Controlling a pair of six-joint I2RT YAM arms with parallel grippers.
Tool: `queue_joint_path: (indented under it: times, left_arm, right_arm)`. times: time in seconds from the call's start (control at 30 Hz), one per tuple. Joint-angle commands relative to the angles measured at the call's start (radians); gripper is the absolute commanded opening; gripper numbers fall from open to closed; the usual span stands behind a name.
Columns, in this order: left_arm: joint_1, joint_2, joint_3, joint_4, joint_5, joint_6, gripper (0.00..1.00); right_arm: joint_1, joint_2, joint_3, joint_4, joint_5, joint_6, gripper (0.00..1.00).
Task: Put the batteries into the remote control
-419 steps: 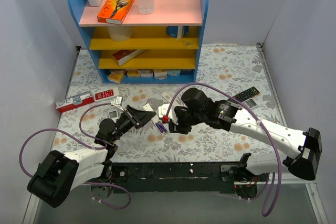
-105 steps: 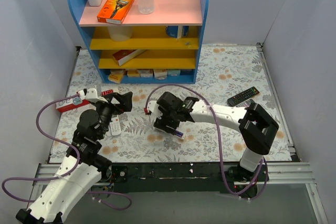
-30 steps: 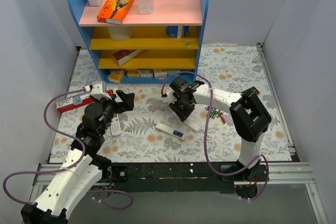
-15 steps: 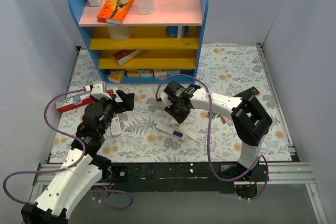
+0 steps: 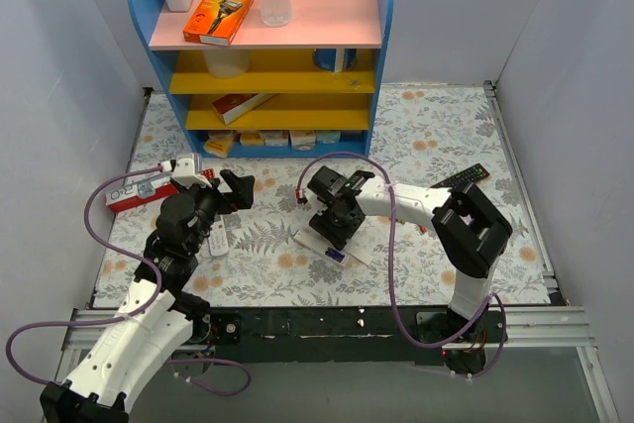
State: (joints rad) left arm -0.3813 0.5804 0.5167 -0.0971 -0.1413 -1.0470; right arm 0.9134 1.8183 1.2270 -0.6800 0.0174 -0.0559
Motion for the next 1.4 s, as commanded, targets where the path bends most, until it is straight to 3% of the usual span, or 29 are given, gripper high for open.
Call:
queue_joint_path:
  times: [0.0, 0.27, 0.5, 0.9, 1.0, 1.03, 1.37]
  left_arm:
    - [0.004, -0.001, -0.001, 0.005, 0.008, 0.012, 0.98]
    - [0.005, -0.001, -0.001, 0.004, 0.008, 0.012, 0.98]
    - [0.005, -0.001, -0.001, 0.004, 0.008, 0.012, 0.98]
    - [0.005, -0.004, 0.0, 0.0, 0.006, 0.01, 0.98]
    - [0.004, -0.005, -0.001, 0.0, 0.006, 0.012, 0.98]
    - [0.005, -0.005, -0.001, -0.001, 0.006, 0.012, 0.98]
    - [0.004, -0.005, 0.0, 0.002, 0.008, 0.01, 0.98]
  right_arm:
    - [0.019, -0.03, -0.008, 0.017, 0.006, 0.022, 0.63]
    - [0.028, -0.016, -0.015, 0.022, 0.05, 0.039, 0.66]
    - [0.028, 0.007, -0.029, 0.039, 0.046, 0.03, 0.63]
    - [-0.022, 0.064, -0.037, 0.06, 0.038, 0.024, 0.41]
    - [-0.039, 0.07, -0.023, 0.053, 0.042, 0.022, 0.31]
    - [-0.041, 0.067, -0.018, 0.05, 0.044, 0.022, 0.22]
    - [-0.039, -0.013, 0.049, -0.035, 0.049, 0.048, 0.21]
